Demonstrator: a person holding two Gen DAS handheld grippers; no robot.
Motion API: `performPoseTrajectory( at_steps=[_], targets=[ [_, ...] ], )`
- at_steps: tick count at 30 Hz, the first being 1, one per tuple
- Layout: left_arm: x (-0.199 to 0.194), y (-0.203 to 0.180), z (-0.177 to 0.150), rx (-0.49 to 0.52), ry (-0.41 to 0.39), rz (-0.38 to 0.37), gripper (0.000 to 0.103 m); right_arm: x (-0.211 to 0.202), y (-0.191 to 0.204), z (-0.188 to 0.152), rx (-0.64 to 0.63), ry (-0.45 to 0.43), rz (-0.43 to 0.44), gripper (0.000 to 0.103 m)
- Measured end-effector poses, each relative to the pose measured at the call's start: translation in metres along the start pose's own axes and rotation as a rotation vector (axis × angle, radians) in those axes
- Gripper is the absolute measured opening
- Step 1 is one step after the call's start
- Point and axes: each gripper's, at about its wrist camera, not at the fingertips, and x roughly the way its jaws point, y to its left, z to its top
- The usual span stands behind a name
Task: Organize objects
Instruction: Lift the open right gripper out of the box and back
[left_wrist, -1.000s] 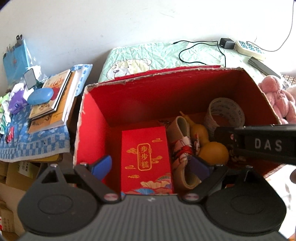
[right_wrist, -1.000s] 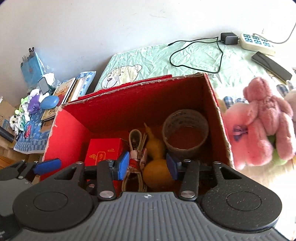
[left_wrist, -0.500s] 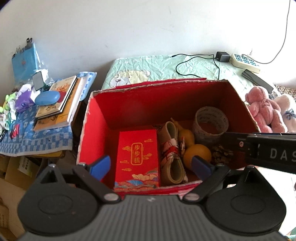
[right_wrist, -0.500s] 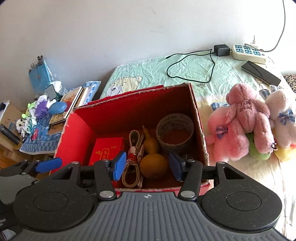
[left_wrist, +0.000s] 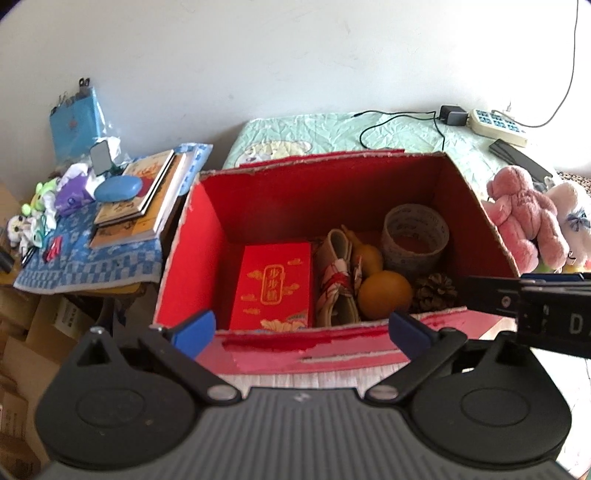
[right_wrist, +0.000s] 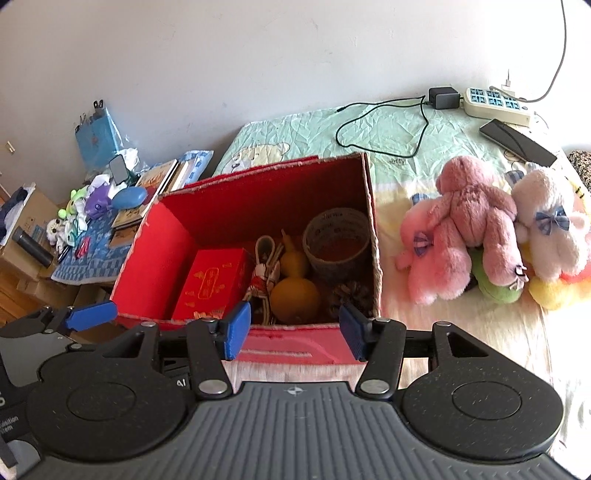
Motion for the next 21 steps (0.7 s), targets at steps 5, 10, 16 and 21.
performPoseTrajectory(
  at_steps=[5, 10, 16, 21],
  targets=[
    [-0.001, -0.005, -0.007, -0.011, 0.026, 0.008, 0.101, -0.003, -0.008, -0.008, -0.001, 0.015, 0.013, 0.056],
    [0.0, -0.015, -0.016, -0.008, 0.064, 0.008, 0.101, -0.004, -0.015, -0.017, -0.016, 0.032, 0.017, 0.056],
    [0.005, -0.029, -0.029, 0.005, 0.112, 0.057, 0.101, 0.0, -0.024, -0.029, -0.016, 0.064, 0.011, 0.057],
    [0.012, -0.031, -0.042, -0.012, 0.162, 0.093, 0.101, 0.005, -0.032, -0.037, 0.003, 0.088, 0.005, 0.059]
  ],
)
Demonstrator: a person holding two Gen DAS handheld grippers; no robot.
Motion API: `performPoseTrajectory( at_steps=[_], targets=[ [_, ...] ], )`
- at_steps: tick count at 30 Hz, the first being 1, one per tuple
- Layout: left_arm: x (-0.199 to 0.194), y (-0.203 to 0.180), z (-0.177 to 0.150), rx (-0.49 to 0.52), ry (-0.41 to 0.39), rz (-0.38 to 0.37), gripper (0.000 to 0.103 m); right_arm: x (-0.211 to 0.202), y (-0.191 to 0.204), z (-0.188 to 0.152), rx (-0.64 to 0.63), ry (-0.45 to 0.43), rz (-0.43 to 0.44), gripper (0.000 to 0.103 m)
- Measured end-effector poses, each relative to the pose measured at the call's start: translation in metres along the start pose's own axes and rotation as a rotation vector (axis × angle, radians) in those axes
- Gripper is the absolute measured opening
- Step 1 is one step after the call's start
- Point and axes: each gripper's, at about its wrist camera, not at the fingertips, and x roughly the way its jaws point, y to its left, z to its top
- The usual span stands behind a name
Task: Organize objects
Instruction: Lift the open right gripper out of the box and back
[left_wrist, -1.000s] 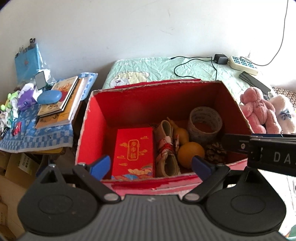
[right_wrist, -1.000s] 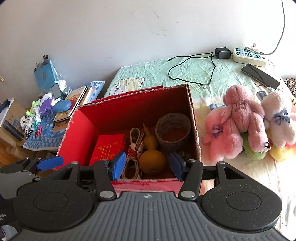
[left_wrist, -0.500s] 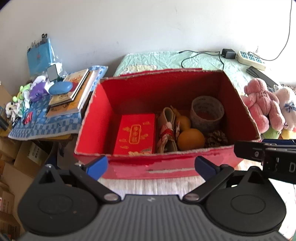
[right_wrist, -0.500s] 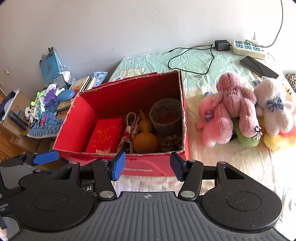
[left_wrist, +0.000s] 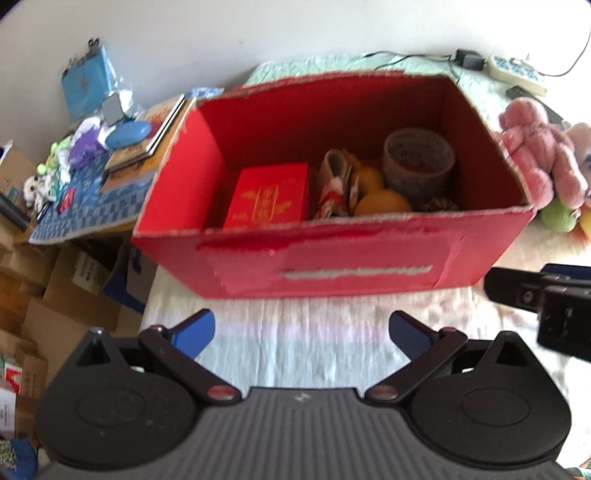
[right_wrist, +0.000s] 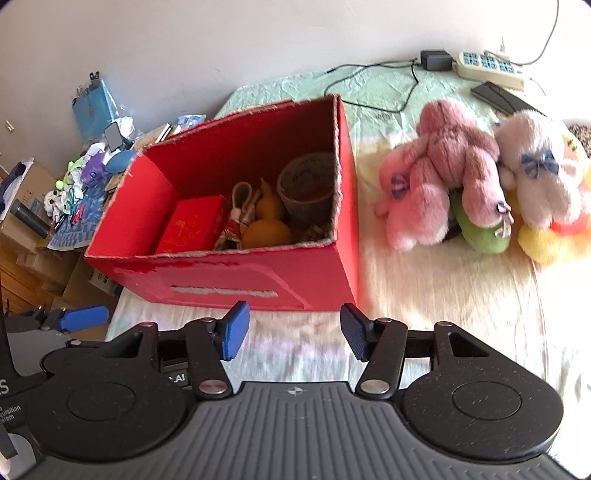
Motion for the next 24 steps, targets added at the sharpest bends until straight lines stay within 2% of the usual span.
performPoseTrajectory(
  at_steps=[3, 7, 13, 24],
  targets=[
    [0.006, 0.002, -0.007, -0.013, 0.033, 0.016, 0.101, 0.005, -0.001, -0.006, -0.002, 0.009, -0.017, 0.064],
    [0.009, 0.008, -0.011, -0.025, 0.055, 0.029, 0.101, 0.01, 0.003, -0.01, -0.02, 0.033, -0.023, 0.065],
    [0.012, 0.027, -0.007, -0.041, 0.055, 0.02, 0.101, 0.015, 0.016, -0.01, -0.039, 0.034, -0.065, 0.069],
    [0.009, 0.061, 0.004, -0.004, 0.023, -0.01, 0.101, 0.023, 0.052, -0.003, -0.024, 0.025, -0.145, 0.072]
  ],
)
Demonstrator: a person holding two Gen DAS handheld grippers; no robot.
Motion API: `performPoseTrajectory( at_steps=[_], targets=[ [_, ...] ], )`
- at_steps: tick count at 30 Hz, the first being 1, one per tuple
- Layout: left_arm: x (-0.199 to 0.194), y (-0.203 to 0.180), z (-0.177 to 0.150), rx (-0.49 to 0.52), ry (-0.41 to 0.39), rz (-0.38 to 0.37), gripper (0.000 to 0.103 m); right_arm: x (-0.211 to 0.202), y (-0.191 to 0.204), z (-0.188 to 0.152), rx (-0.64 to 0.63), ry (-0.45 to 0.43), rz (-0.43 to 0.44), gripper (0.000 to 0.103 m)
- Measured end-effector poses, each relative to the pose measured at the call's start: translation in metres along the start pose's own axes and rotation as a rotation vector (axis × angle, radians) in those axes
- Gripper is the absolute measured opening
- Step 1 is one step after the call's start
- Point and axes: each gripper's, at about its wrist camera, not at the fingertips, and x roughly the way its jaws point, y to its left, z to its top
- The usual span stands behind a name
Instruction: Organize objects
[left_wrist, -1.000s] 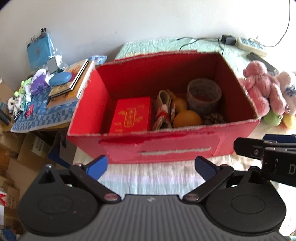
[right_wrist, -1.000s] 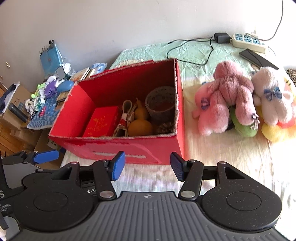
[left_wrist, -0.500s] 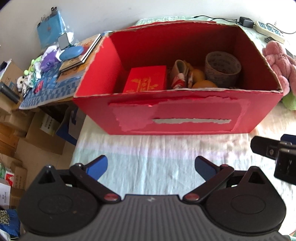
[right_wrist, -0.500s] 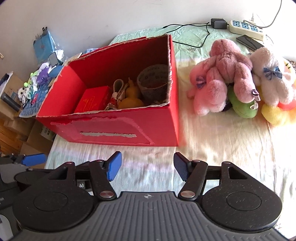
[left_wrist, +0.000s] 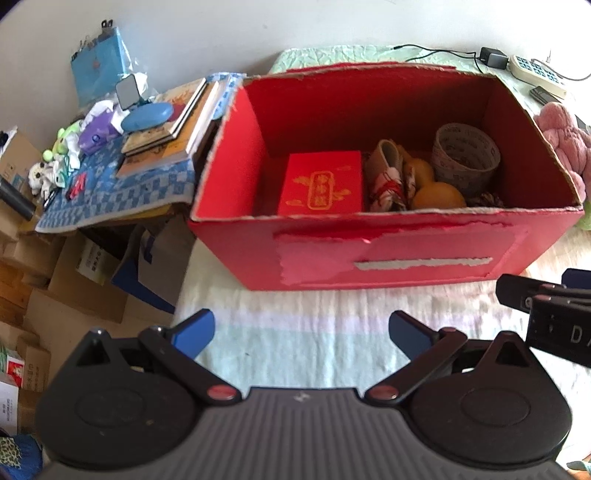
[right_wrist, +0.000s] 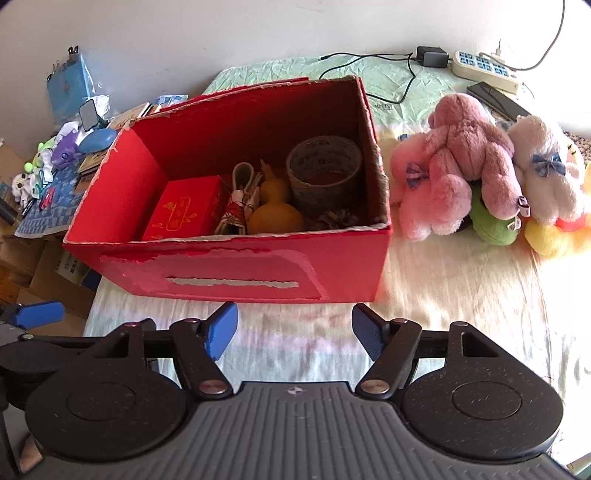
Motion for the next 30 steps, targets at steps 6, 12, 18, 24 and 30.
performPoseTrajectory(
  at_steps=[6, 12, 18, 24, 30],
  targets=[
    [0.003, 0.014, 0.004, 0.013, -0.013, -0.027, 0.101, 0.001, 0.013, -0.001, 0.023, -0.015, -0.051, 0.073],
    [0.003, 0.026, 0.006, 0.019, -0.038, -0.044, 0.101, 0.002, 0.028, -0.003, 0.042, -0.026, -0.095, 0.074],
    [-0.002, 0.037, 0.015, 0.021, -0.078, -0.076, 0.101, -0.005, 0.036, 0.001, 0.063, -0.05, -0.115, 0.074],
    [-0.008, 0.039, 0.024, 0.025, -0.111, -0.109, 0.101, -0.015, 0.038, 0.008, 0.082, -0.081, -0.126, 0.074],
    [-0.01, 0.039, 0.033, 0.027, -0.128, -0.12, 0.101, -0.023, 0.041, 0.015, 0.083, -0.107, -0.127, 0.074]
  ],
)
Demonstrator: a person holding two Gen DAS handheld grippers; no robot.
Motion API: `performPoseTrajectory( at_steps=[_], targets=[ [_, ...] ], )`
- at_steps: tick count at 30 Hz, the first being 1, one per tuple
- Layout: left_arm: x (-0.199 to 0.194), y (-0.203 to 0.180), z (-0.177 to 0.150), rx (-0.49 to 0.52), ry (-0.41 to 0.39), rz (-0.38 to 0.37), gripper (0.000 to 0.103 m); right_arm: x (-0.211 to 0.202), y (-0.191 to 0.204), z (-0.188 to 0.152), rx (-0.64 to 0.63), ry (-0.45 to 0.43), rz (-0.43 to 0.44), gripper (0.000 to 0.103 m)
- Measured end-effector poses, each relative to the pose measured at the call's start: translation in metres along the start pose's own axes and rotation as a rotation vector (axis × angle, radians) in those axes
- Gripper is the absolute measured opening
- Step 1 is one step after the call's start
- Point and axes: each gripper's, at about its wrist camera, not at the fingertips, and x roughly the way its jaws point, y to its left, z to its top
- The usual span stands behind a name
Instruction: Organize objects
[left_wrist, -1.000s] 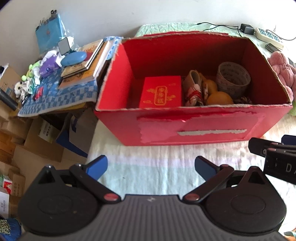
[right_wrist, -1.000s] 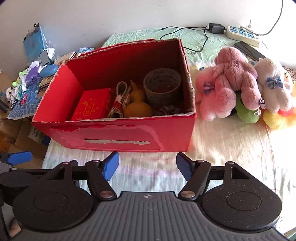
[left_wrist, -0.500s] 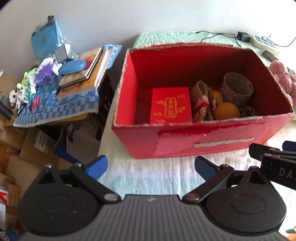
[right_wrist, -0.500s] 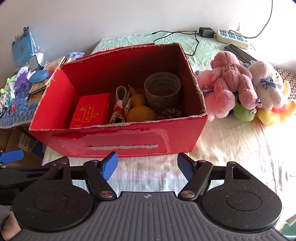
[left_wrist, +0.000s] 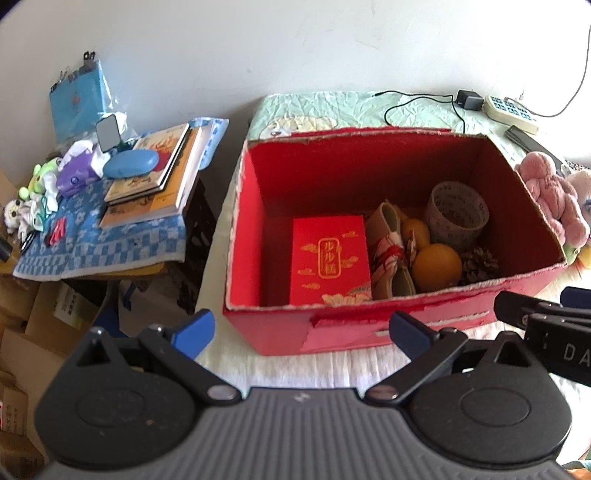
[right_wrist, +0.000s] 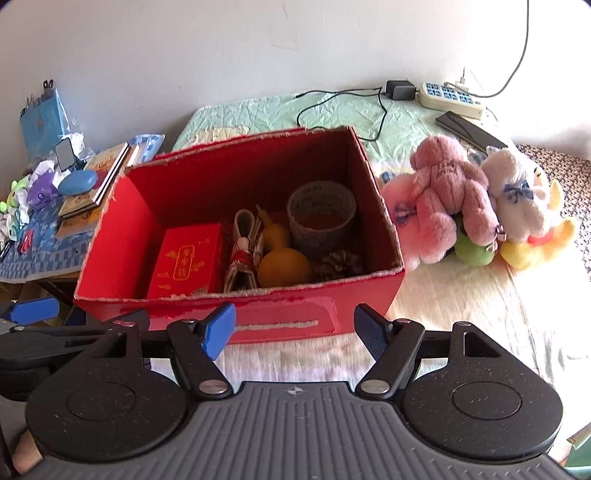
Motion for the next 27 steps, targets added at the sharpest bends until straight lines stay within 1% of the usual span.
performPoseTrajectory(
  at_steps=[9, 15, 18, 27],
  targets=[
    [0.0, -0.002, 0.024, -0.002, -0.027, 0.012, 0.101, 0.0, -0.005, 0.021, 0.013, -0.026, 0.018, 0.074],
    [0.007, -0.01, 0.039, 0.005, -0.038, 0.032, 0.101, 0.002, -0.015, 0.038, 0.003, -0.074, 0.025, 0.074],
    [0.015, -0.016, 0.045, 0.015, -0.025, 0.04, 0.101, 0.009, -0.022, 0.045, 0.005, -0.064, 0.039, 0.073],
    [0.037, -0.026, 0.052, -0.005, 0.007, 0.036, 0.101, 0.03, -0.034, 0.062, -0.005, -0.043, 0.051, 0.073]
  ],
)
